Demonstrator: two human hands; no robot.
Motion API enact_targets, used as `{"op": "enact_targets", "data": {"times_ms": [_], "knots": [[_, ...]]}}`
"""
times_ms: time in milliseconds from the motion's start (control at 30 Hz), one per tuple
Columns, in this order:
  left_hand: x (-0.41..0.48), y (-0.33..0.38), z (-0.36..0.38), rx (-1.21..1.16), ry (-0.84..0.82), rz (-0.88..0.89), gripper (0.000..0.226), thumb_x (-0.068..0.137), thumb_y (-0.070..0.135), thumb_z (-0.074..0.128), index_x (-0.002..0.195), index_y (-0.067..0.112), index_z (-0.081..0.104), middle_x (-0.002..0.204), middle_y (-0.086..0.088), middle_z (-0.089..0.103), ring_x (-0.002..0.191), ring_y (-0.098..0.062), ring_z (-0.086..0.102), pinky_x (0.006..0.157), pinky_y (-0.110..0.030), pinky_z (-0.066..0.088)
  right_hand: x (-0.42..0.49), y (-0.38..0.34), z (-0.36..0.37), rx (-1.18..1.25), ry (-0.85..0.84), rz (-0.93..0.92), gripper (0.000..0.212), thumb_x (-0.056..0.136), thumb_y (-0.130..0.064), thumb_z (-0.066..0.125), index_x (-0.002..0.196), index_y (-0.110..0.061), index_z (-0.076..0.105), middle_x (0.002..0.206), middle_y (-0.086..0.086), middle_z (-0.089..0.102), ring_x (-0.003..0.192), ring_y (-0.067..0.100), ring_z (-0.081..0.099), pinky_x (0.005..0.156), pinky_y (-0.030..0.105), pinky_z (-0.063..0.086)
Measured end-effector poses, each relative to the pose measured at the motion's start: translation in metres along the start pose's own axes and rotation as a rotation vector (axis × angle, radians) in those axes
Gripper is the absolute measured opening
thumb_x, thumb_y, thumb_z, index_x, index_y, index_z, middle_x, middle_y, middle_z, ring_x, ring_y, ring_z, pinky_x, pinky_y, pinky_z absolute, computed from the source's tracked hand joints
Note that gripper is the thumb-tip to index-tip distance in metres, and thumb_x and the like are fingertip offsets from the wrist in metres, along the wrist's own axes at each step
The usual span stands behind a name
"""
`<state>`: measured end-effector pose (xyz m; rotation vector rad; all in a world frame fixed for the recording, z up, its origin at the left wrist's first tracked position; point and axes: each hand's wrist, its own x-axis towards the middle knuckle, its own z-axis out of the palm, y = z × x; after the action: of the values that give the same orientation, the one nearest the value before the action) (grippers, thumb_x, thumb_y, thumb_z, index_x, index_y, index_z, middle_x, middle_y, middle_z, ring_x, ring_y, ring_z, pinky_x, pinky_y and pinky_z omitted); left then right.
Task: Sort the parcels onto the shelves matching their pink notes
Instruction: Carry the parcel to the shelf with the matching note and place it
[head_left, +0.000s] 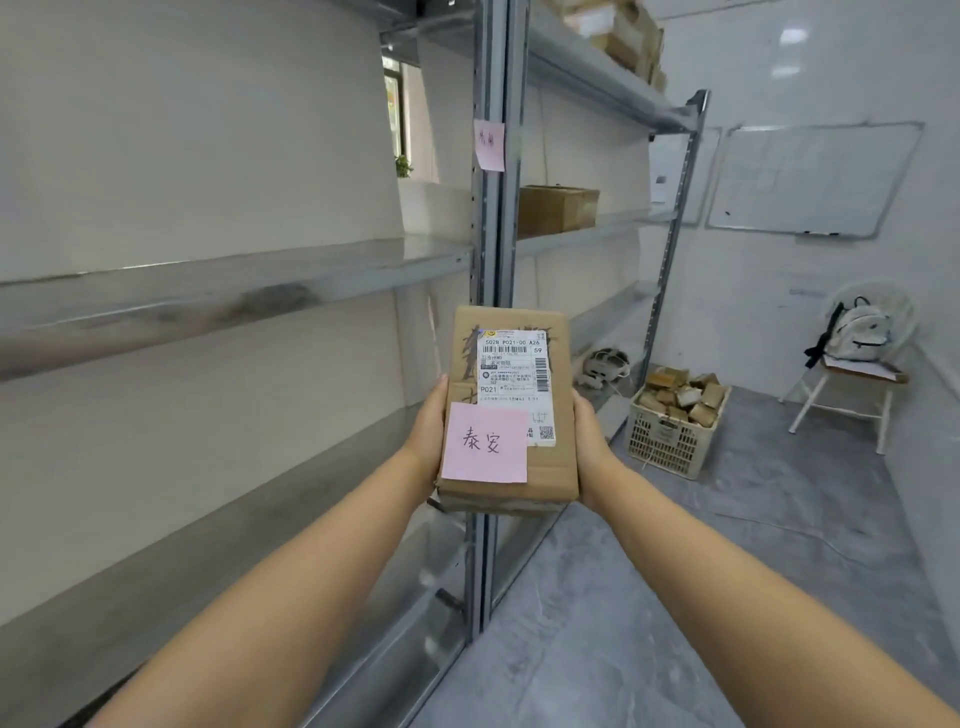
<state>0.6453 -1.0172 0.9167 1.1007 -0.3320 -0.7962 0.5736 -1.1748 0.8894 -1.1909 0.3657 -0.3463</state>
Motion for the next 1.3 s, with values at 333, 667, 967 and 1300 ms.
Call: {"op": "enact_targets", "data": {"times_ms": [333,667,967,1300], "knots": [[0.065,-0.018,-0.04,-0.104,0.178,0.017,0.057,0.095,0.056,0.025,0.101,0.019,0.068,0.087,-0.007,0.077,0.086,-0.026,0.069,0.078,-0.035,0.051,0.085,0.029,0.003,-0.078,-0.06,0.13,0.041,0.095,-0.049,0.036,0.094,-0.021,0.066,0.084,0.003,0.075,0.077,0.022,0.07,0.071,0.033,0.054],[0.135,-0.02,-0.091,-0.187,0.358,0.062,0.055,0.094,0.056,0.03,0.097,0.021,0.072,0.089,-0.007,0.078,0.078,-0.026,0.072,0.074,-0.035,0.053,0.18,0.045,0.024,-0.106,-0.157,0.202,0.039,0.096,-0.044,0.037,0.094,-0.019,0.067,0.089,0.006,0.072,0.074,0.022,0.069,0.067,0.032,0.053],[0.174,-0.025,-0.138,-0.241,0.548,0.079,0.052,0.093,0.056,0.035,0.094,0.021,0.074,0.09,-0.008,0.078,0.075,-0.027,0.074,0.076,-0.037,0.053,0.26,0.082,0.044,-0.148,-0.342,0.335,0.042,0.098,-0.041,0.034,0.083,-0.02,0.068,0.07,0.001,0.073,0.057,0.015,0.07,0.05,0.022,0.053],[0.202,-0.033,-0.143,-0.201,0.676,0.109,0.049,0.094,0.052,0.034,0.094,0.019,0.07,0.078,-0.007,0.077,0.065,-0.024,0.073,0.056,-0.029,0.057,0.311,0.094,0.039,-0.189,-0.447,0.407,0.045,0.097,-0.044,0.035,0.084,-0.02,0.07,0.072,0.002,0.076,0.064,0.021,0.071,0.068,0.034,0.054]]}}
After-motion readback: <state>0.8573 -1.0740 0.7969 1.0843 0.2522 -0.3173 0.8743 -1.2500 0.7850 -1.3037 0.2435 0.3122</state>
